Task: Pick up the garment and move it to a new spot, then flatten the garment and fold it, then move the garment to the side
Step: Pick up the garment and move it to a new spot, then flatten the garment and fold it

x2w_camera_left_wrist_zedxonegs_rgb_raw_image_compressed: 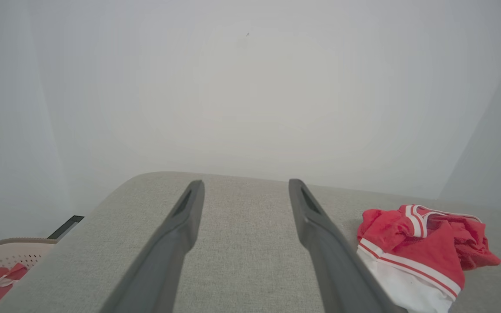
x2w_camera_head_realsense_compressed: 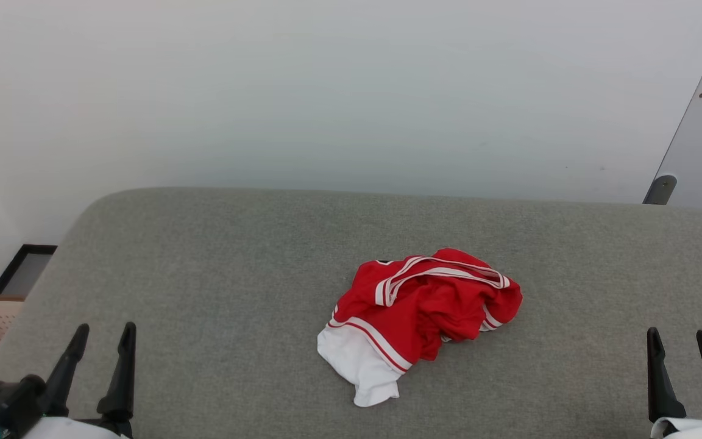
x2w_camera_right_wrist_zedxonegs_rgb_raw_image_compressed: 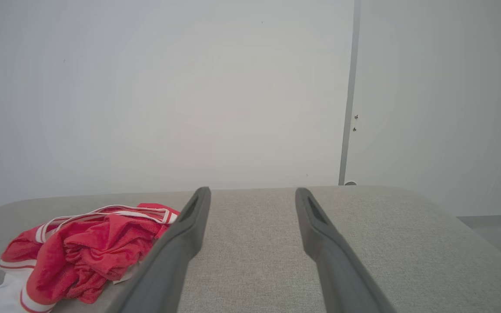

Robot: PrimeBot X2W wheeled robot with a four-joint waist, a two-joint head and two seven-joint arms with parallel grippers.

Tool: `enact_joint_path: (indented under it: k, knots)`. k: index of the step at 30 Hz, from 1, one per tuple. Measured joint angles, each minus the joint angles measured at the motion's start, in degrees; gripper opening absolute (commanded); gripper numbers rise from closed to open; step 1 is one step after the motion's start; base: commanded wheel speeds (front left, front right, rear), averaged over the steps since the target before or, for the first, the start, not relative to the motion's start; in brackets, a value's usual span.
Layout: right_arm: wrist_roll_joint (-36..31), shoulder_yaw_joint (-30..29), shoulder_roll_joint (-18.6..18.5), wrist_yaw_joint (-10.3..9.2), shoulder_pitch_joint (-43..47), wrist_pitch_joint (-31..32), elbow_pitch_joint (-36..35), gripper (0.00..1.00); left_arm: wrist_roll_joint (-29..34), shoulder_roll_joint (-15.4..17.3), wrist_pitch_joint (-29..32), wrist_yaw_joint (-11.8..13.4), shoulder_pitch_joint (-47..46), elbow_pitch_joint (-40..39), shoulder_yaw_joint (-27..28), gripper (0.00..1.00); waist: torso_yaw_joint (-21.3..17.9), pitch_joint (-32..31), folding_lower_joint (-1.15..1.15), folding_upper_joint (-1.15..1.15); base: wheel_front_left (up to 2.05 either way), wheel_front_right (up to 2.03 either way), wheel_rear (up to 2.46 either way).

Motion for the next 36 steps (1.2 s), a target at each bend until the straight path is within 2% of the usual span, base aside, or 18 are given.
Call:
enact_joint_path:
  k: [10, 14, 18, 22, 29, 36]
  knots:
    - [-0.25, -0.04, 0.31, 0.00, 0.51, -0.07, -0.62, 1.00, 3.32, -2.75, 0.00, -2.33, 1.07, -0.32, 3.02, 1.00, 0.31, 0.21, 0.00, 0.00, 0.00, 0.00, 0.00]
    - [-0.25, 0.21, 0.33, 0.01, 0.42, -0.07, -0.74, 1.00, 2.93, -2.82, 0.07, -2.79, 0.86, 0.51, 1.79, 1.00, 0.00, 0.68, 0.00, 0.00, 0.00, 0.00, 0.00]
    - [-0.25, 0.69, 0.19, 0.01, -0.33, -0.07, -0.97, 1.00, 0.49, -1.49, 4.67, -2.92, -1.86, 0.02, -1.55, 1.00, -0.54, 1.59, 0.00, 0.00, 0.00, 0.00, 0.00]
    - [-0.25, 1.59, -0.16, 0.01, -2.11, -0.08, -1.40, 1.00, -5.66, 0.23, 13.06, -3.10, -6.61, -1.55, -4.98, 1.00, -1.38, 2.92, 0.00, 0.00, 0.00, 0.00, 0.00]
    - [-0.29, 2.68, 0.07, 0.01, -4.98, -0.08, -2.31, 1.00, -17.50, 2.67, 32.68, -3.11, -15.35, -2.37, -8.93, 1.00, -3.94, 5.47, 0.00, 0.00, 0.00, 0.00, 0.00]
    - [-0.33, 3.55, 0.52, 0.01, -8.24, -0.08, -2.93, 1.00, -22.70, 4.01, 49.12, 0.77, -22.39, 1.91, -11.79, 1.00, -7.11, 8.68, 0.00, 0.00, 0.00, 0.00, 0.00]
